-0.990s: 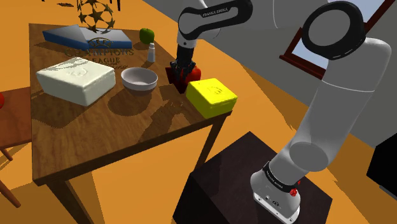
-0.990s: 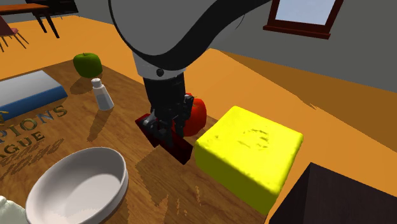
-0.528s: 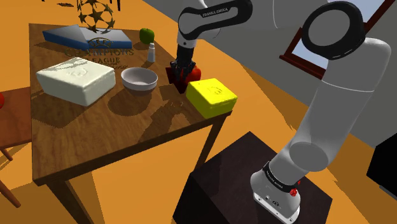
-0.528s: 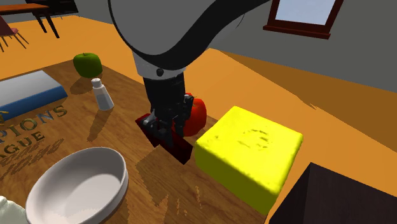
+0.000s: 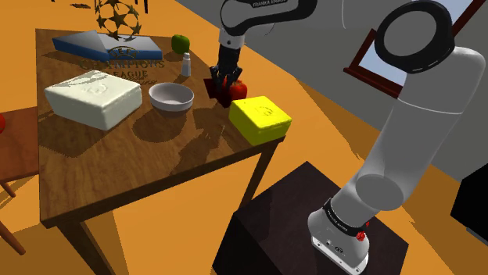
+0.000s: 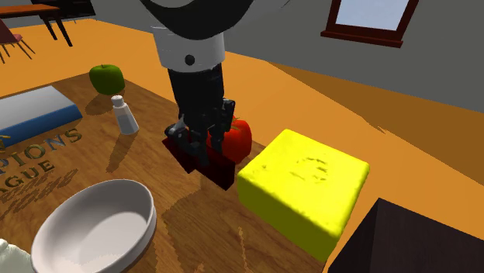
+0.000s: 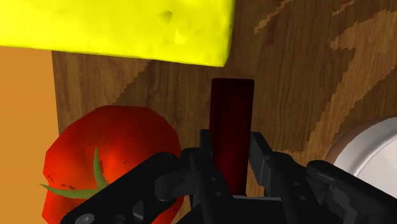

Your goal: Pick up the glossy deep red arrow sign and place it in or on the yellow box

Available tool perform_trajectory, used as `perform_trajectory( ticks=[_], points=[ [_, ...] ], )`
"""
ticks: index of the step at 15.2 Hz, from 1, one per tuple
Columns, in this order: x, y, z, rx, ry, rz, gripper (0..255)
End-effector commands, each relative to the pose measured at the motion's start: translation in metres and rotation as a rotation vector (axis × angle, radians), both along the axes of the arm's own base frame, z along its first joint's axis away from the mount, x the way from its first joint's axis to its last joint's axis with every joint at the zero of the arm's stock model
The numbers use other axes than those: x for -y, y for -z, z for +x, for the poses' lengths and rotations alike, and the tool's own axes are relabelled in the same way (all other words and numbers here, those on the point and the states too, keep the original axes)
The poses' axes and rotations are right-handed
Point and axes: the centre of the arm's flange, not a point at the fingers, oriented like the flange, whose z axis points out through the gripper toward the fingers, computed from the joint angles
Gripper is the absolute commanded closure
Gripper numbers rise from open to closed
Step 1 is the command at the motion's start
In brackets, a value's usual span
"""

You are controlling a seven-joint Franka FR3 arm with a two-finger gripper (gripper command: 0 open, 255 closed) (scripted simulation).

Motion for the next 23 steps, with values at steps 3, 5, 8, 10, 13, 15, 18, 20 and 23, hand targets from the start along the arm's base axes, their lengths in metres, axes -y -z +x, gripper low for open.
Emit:
perform_trajectory(
  ticks=[3, 5, 8, 10, 13, 15, 18, 20, 23],
  points=[
    [0.0, -0.022, 0.0, 0.0, 0.0, 0.0, 255],
    [0.0, -0.032, 0.0, 0.0, 0.0, 0.0, 255],
    [0.0, -0.048, 0.0, 0.0, 0.0, 0.0, 255],
    [0.0, -0.059, 0.0, 0.0, 0.0, 0.0, 255],
    [0.0, -0.075, 0.0, 0.0, 0.0, 0.0, 255],
    [0.0, -0.085, 0.0, 0.0, 0.0, 0.0, 255],
    [0.0, -0.101, 0.0, 0.0, 0.0, 0.0, 255],
    [0.0, -0.111, 0.0, 0.0, 0.0, 0.0, 255],
    [0.0, -0.127, 0.0, 0.0, 0.0, 0.0, 255]
  ],
)
